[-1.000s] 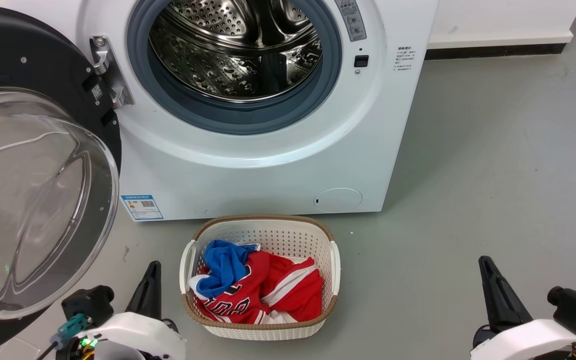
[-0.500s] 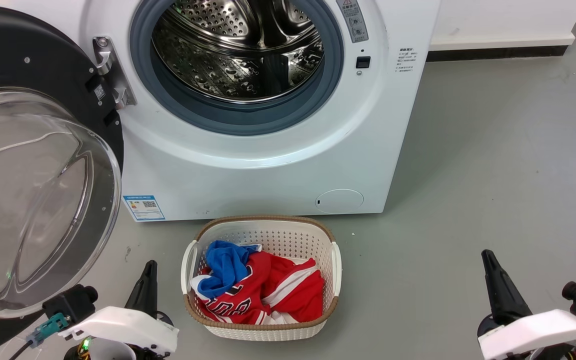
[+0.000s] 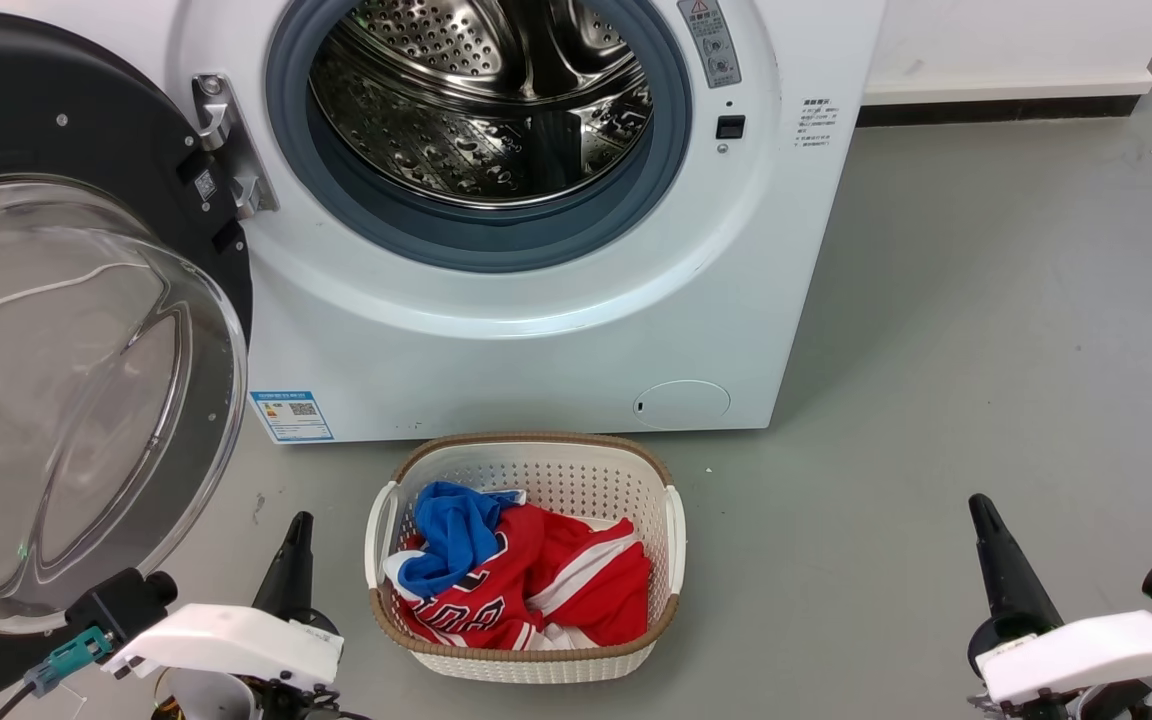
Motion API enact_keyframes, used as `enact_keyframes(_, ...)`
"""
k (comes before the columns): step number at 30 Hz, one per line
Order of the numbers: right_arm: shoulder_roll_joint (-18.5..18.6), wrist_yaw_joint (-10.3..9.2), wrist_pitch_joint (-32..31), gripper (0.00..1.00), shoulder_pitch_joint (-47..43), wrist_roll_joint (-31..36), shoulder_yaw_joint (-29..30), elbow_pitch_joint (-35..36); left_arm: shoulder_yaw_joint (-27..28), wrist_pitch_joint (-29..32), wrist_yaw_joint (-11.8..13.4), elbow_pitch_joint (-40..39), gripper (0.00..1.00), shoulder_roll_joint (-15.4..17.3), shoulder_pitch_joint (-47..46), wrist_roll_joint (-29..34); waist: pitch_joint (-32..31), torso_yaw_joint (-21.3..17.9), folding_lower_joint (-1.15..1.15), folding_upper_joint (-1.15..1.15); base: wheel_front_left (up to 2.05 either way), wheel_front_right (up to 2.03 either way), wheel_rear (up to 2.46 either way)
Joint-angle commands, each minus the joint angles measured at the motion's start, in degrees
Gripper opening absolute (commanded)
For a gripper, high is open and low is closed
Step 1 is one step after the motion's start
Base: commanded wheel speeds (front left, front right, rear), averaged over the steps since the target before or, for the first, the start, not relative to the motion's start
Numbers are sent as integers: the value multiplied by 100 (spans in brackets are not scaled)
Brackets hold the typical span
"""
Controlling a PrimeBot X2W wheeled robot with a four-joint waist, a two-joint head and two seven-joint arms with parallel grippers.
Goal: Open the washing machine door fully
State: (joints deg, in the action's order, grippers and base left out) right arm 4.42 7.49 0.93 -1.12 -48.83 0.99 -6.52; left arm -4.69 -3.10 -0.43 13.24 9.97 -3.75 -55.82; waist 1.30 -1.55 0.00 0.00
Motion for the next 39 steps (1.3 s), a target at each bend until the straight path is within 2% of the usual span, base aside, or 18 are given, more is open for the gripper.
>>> enact_keyframes(1,43,1,-14,0,172,-186,13,28,80,32,-34,-49,0,-12,-139,-133,-1,2,0,0,0,0,0)
enact_keyframes(39,48,1,-300,0,502,-2647,166,-396,673,560,-429,23,0,-411,-221,-2100,-53,74,0,0,0,0,0)
